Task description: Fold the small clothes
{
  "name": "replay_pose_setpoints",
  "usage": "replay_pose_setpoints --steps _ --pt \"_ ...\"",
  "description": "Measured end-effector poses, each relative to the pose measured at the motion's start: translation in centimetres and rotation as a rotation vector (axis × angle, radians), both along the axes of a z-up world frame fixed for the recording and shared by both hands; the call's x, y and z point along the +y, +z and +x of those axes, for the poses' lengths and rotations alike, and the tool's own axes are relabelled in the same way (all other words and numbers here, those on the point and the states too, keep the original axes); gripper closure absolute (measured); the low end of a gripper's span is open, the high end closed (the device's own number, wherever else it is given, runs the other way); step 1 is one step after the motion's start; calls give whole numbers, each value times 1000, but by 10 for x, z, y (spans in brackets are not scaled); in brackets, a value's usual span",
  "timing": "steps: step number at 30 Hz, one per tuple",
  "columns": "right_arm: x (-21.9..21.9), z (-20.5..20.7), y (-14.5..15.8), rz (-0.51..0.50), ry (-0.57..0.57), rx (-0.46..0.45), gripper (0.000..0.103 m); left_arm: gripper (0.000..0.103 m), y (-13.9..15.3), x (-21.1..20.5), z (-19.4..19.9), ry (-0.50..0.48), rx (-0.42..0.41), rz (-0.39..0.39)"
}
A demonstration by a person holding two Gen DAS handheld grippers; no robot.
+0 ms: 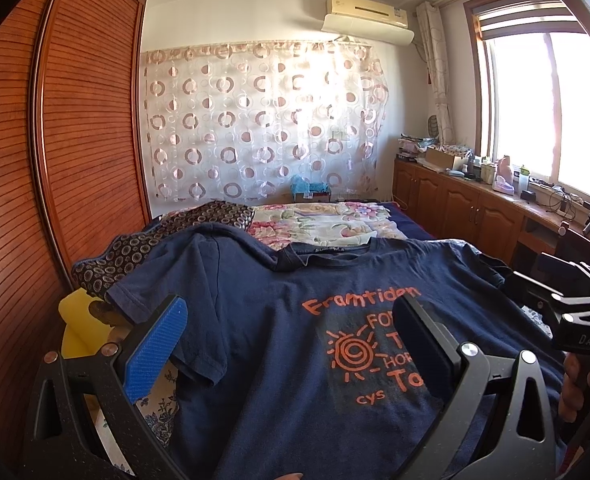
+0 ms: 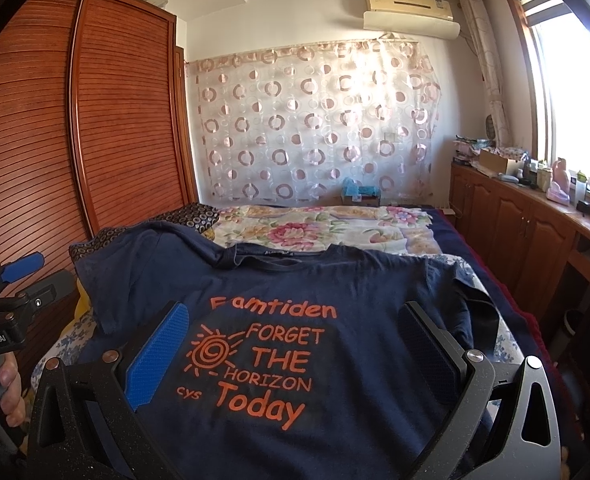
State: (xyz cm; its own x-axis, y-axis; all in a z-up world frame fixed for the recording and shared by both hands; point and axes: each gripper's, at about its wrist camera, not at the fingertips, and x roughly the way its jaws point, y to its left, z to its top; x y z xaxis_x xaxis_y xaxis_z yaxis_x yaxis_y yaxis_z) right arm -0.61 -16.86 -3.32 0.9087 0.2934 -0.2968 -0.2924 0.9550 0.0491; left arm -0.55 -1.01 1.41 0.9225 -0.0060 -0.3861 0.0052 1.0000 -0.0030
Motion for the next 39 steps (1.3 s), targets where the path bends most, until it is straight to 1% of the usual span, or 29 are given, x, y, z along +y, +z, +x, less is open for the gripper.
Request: replay_pose_setpoints --steps 4,6,9,11,13,17,20,23,25,28,30,32,33,35,37,39 --pt "5 10 -10 -18 24 40 0 0 -13 8 7 23 35 16" --pt "8 19 -17 -35 44 71 0 0 -21 15 11 29 50 9" --pt "14 28 -24 -54 54 99 0 0 -32 31 16 43 85 1" --pt "17 36 -30 -75 56 122 0 0 -37 42 19 46 101 9" --pt "22 44 -34 -98 66 150 0 0 -41 57 22 35 119 -4" --pt "34 58 -47 -149 97 218 0 0 -46 87 29 52 150 -34" --pt "40 65 -52 -185 97 253 0 0 -45 105 34 76 164 -29" --pt "42 71 -55 -194 108 287 0 0 -44 123 40 83 173 -21" --pt "44 73 -54 -196 116 300 0 0 -43 132 44 73 173 -33" --pt "46 74 -52 -202 125 303 0 0 -41 143 54 59 185 -38" --pt "46 72 -50 -207 126 291 0 4 -41 150 63 41 198 -47" --pt "47 70 -55 -215 128 287 0 18 -40 157 72 29 209 -64" --pt "48 71 -57 -223 125 292 0 21 -39 161 77 17 213 -74" --pt "54 74 -62 -219 130 288 0 32 -39 167 86 5 220 -81" --pt "55 74 -63 -220 145 279 0 37 -42 174 96 12 240 -81" --pt "58 73 -63 -230 146 271 0 40 -46 183 104 27 264 -83"
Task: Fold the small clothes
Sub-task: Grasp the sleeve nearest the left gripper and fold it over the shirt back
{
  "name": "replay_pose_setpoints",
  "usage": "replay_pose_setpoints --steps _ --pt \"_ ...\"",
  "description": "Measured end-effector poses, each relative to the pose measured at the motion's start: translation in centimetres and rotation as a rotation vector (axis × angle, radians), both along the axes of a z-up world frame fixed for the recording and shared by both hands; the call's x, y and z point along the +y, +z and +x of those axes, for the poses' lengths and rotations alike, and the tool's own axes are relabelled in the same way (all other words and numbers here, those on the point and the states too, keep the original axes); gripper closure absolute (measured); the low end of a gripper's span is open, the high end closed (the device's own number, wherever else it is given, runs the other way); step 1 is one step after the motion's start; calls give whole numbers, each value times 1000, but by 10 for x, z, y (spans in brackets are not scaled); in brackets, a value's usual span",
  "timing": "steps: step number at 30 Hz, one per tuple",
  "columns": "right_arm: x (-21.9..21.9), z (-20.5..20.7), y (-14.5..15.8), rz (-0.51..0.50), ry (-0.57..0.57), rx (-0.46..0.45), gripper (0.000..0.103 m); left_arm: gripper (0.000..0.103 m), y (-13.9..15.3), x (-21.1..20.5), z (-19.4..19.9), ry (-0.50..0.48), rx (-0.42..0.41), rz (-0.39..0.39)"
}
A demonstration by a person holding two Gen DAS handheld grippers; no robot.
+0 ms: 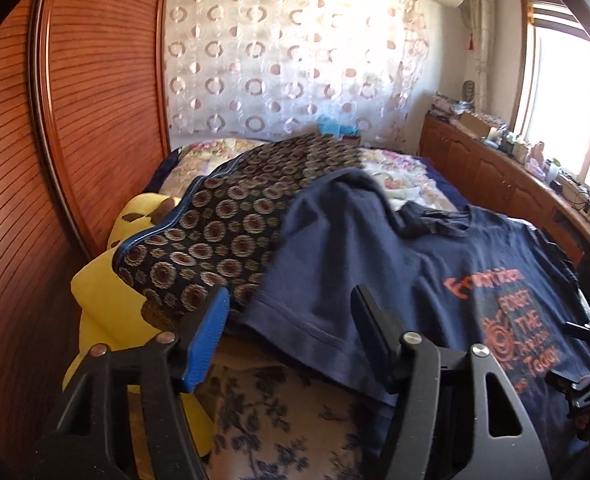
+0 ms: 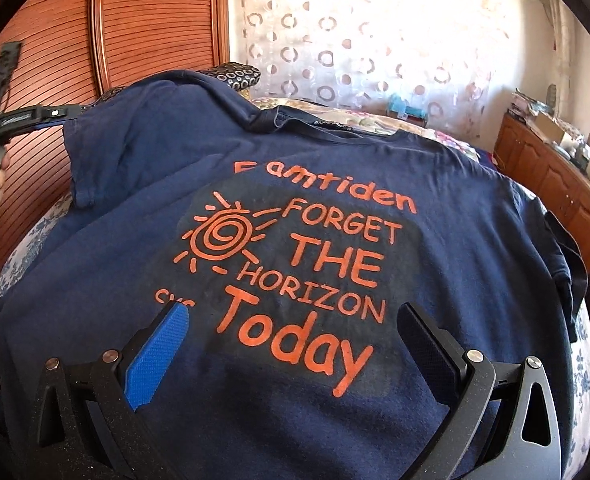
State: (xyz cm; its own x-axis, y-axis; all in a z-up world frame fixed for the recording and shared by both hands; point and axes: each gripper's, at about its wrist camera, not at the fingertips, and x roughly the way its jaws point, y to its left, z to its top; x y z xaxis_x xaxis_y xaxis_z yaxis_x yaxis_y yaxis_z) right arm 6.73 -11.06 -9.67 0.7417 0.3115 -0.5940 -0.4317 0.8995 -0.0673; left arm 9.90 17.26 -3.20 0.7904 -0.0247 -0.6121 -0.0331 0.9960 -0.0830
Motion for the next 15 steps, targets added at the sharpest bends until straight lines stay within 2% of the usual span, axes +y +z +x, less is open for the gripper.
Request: replay_pose_setpoints --steps 1,5,6,8,10,15 --pt "1 0 -1 -4 -2 -1 0 42 -3 4 4 1 16 -7" --pt "0 0 -1 5 -4 0 0 67 -10 10 6 -29 46 -40" --pt "-2 1 -1 11 -6 3 0 69 -11 9 5 -36 51 -37" --pt "-5 3 0 25 -7 7 0 88 -9 8 2 -42 49 -27" --pt "-7 3 0 35 -13 8 0 95 -2 3 -3 -66 34 -13" --pt "-7 2 0 38 -22 7 0 97 33 -29 -5 -155 -25 9"
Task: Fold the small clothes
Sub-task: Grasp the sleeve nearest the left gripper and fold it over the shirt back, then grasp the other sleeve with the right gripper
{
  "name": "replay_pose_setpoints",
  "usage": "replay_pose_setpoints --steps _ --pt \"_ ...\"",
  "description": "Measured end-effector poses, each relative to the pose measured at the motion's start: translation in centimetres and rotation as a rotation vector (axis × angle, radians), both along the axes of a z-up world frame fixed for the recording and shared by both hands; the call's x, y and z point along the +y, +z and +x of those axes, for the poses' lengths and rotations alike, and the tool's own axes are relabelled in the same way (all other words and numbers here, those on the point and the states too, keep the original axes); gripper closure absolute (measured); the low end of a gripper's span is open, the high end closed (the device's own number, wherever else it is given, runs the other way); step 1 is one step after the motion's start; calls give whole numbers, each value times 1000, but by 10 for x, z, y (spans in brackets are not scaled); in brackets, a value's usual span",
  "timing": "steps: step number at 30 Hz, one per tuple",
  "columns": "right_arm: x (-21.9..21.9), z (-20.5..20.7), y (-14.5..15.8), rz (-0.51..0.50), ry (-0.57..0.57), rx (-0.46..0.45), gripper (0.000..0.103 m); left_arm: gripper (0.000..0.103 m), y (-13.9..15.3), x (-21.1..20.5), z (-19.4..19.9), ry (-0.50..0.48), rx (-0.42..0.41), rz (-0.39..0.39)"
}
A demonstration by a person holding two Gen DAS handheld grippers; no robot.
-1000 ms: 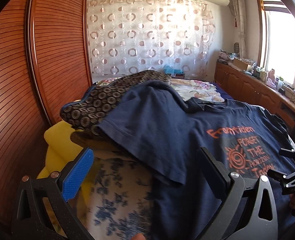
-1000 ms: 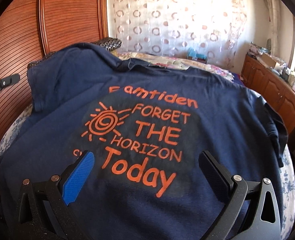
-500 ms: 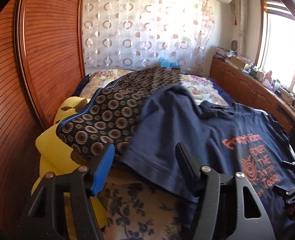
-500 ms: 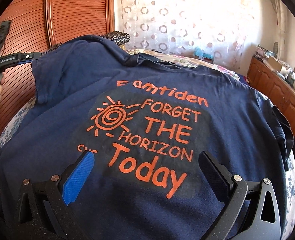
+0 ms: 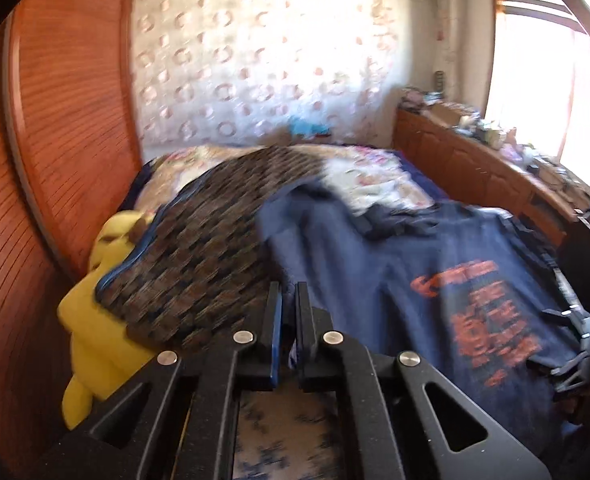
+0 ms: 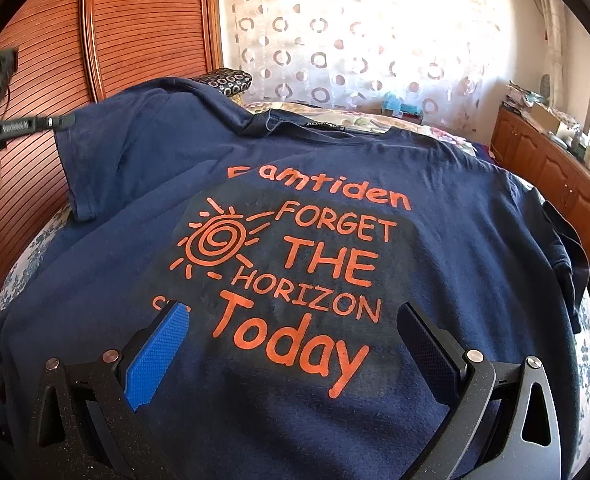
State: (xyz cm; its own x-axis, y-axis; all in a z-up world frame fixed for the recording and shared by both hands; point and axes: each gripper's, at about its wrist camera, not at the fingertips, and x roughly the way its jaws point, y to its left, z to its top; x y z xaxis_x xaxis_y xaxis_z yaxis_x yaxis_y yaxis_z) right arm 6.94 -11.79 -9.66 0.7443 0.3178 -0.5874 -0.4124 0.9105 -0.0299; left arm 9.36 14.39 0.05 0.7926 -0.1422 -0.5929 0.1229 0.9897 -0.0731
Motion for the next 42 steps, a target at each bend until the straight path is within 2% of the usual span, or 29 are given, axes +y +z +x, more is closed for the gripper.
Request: replay_pose_setpoints --steps 6,10,12,14,15,17,19,27,33,42 --pt "-1 0 1 -2 0 3 0 97 31 -64 35 -126 -18 40" --pt "-1 -1 1 -5 3 5 0 96 32 -95 75 -163 14 86" --pt "-1 0 1 -5 5 6 0 84 27 -100 92 -148 42 108" --pt "-1 0 1 -4 6 6 0 66 22 -98 100 -145 65 96" --pt "-1 0 1 -4 7 6 0 59 21 -96 97 -146 62 87" --pt "-1 -1 1 -3 8 5 0 36 18 -95 88 -145 41 85" --pt "-2 0 1 1 7 4 0 23 14 -95 78 -153 34 86" --pt "-12 0 3 41 -11 1 0 23 -22 -102 38 -155 75 99" --pt "-32 5 9 60 -41 13 0 23 -57 -120 25 -171 153 77" --pt "-62 24 13 -62 -110 15 0 23 -95 -141 34 -197 260 108"
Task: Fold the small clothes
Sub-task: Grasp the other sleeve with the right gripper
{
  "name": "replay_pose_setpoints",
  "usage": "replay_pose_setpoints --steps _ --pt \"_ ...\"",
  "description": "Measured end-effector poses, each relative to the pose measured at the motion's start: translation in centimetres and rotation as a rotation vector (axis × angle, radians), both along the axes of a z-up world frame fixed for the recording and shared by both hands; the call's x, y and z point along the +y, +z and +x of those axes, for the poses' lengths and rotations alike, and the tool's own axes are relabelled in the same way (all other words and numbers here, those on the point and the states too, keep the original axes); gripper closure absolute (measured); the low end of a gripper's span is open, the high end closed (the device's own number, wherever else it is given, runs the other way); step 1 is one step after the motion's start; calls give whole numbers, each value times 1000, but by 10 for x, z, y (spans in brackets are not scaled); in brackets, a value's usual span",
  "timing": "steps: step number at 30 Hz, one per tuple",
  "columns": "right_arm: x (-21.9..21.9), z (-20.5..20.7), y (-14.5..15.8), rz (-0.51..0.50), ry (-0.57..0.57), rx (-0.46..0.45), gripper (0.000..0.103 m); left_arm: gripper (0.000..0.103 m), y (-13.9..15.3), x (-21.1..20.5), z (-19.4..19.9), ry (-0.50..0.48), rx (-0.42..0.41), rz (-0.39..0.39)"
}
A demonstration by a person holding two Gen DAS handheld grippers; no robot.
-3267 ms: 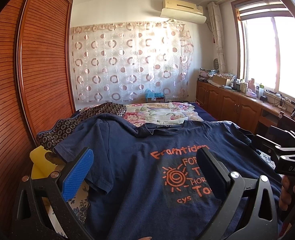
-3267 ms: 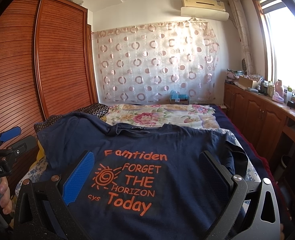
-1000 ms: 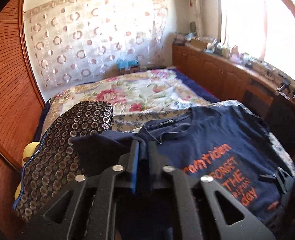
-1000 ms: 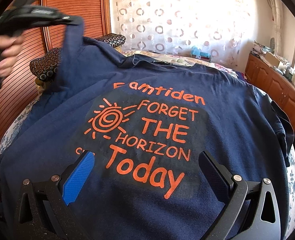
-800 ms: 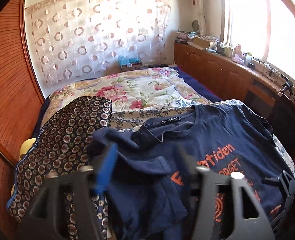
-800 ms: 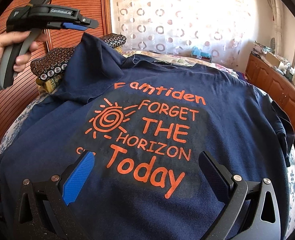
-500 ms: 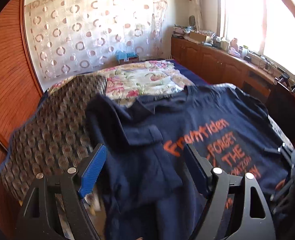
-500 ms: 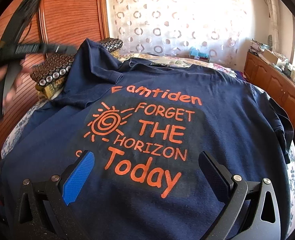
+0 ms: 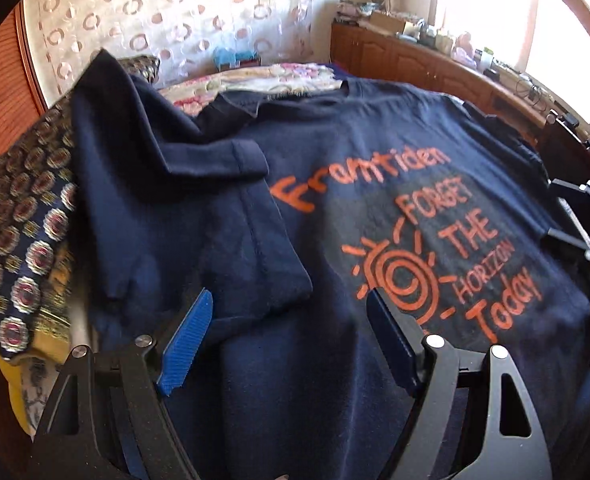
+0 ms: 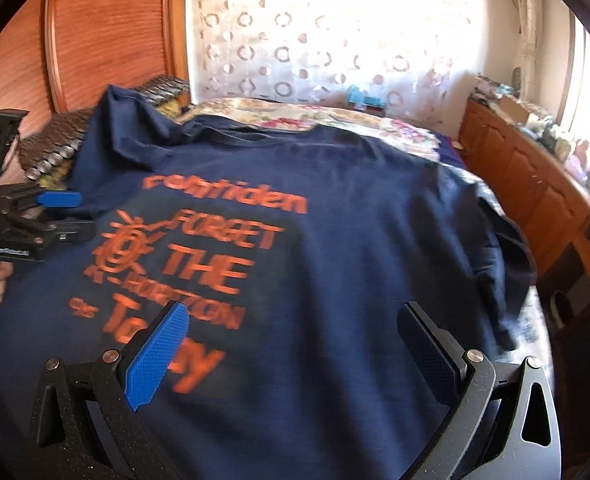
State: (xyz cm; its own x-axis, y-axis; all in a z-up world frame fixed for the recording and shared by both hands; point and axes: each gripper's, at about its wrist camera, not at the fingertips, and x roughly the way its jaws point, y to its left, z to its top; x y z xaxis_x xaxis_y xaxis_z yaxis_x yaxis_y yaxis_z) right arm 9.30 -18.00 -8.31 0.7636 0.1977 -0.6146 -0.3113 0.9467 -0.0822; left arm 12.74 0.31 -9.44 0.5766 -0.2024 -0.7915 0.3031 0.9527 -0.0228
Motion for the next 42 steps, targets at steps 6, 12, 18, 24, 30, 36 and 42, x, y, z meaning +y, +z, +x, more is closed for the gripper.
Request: replay_pose_setpoints --steps 6,12,18,24,30,36,42 --pt "-39 11 8 13 -52 6 2 18 -4 2 -3 -18 -19 14" --pt "-84 37 16 -17 -114 18 26 16 -5 -1 0 -24 -21 18" --pt "-130 74 17 -9 -193 71 43 16 -7 -3 2 -22 -22 17" --pt "-142 95 18 21 -216 127 61 16 -7 -2 1 -21 -22 17" --pt "-141 99 21 9 -192 136 82 16 -7 -2 1 -21 -22 17" --pt "-148 99 28 -41 -186 117 101 16 -6 -2 0 -20 -22 16" --pt "-159 82 59 29 -198 -4 101 16 -6 -2 0 -20 -22 15"
